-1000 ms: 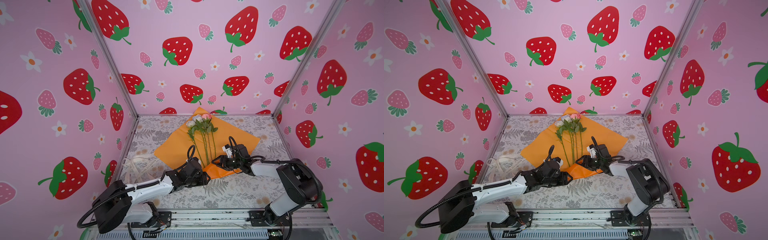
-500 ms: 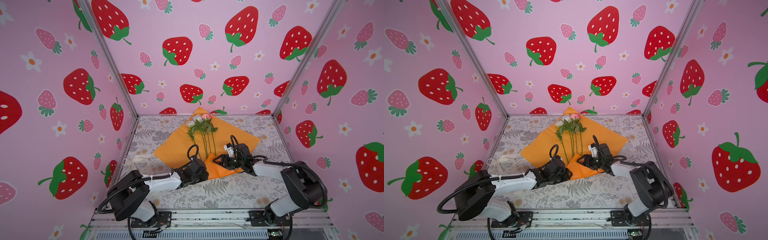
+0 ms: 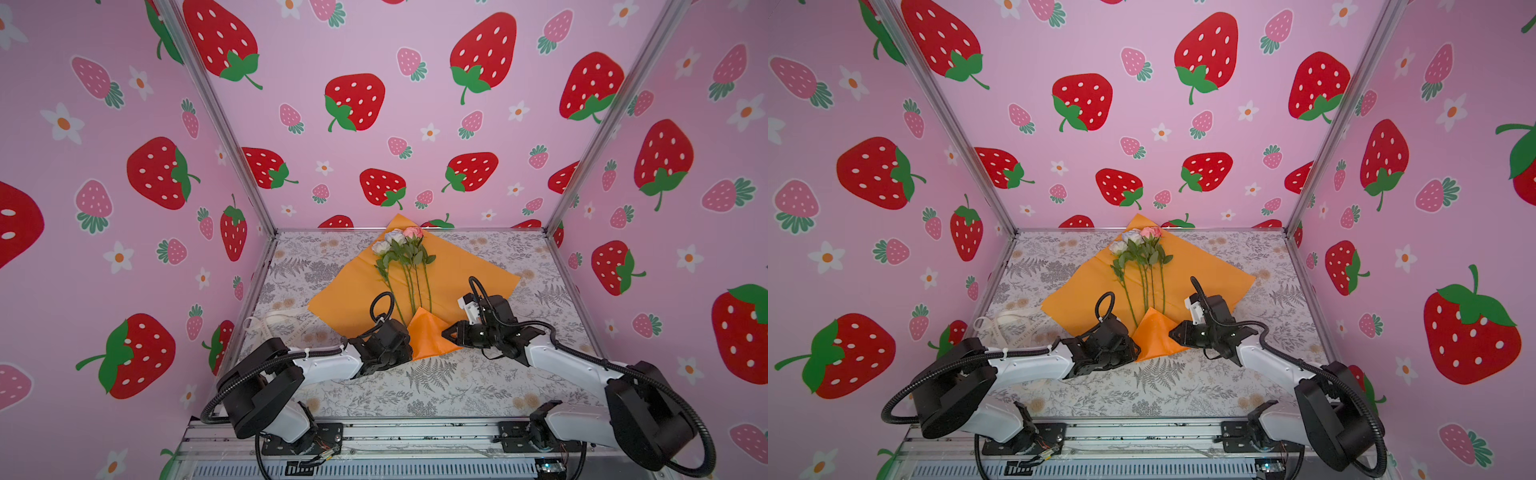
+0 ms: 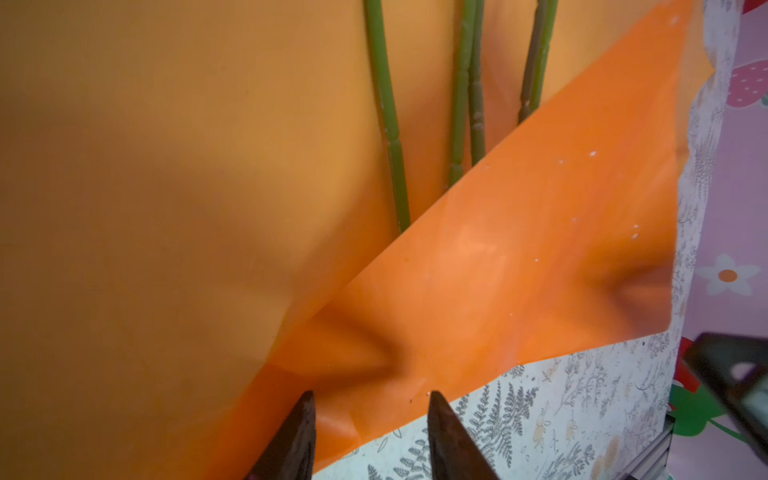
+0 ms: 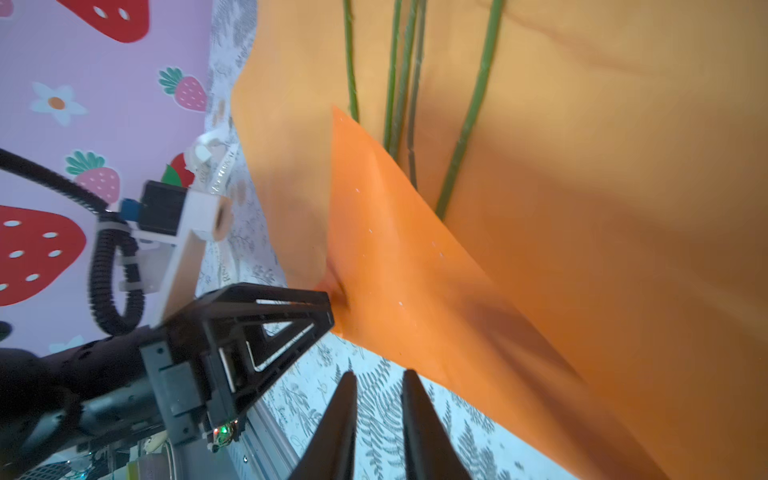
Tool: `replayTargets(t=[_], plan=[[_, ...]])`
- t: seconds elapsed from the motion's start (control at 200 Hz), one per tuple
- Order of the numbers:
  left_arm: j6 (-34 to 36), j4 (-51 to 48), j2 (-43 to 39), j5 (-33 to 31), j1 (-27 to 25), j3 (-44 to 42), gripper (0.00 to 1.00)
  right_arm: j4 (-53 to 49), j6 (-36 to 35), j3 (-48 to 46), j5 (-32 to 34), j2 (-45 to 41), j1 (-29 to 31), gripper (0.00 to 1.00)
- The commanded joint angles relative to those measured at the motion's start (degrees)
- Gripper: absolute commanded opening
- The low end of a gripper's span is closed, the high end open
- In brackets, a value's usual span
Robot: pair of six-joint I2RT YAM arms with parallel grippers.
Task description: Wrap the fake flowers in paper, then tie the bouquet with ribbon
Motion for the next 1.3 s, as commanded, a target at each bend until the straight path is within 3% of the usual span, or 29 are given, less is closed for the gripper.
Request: replayTargets(t=[0.0, 0.44, 0.815, 1.051, 1.296], plan=[[-0.12, -0.51, 0.53, -0.54, 0.21, 1.35, 0.46, -6.41, -4.01, -0.61, 3.81, 0.96, 1.01, 0.16], [-1.04, -3.55, 2.08, -1.43, 0.4, 1.54, 0.45, -13.28, -5.81, 3.16, 16.24, 9.56, 0.62, 0.1], [-2.06, -4.31, 2.18, -1.68, 0.91, -0.45, 0.42, -17.94, -5.17, -0.4, 18.49, 4.61, -6.02, 0.14], [-2.06, -4.15, 1.74, -1.55, 1.07, -0.94, 0.41, -23.33, -5.86, -1.24, 24.1, 1.77, -8.61, 0.17], [-1.02, -3.96, 0.89, -0.94, 1.07, -0.66, 0.41, -25.21, -7.61, 5.34, 18.2, -1.86, -7.14, 0.19]])
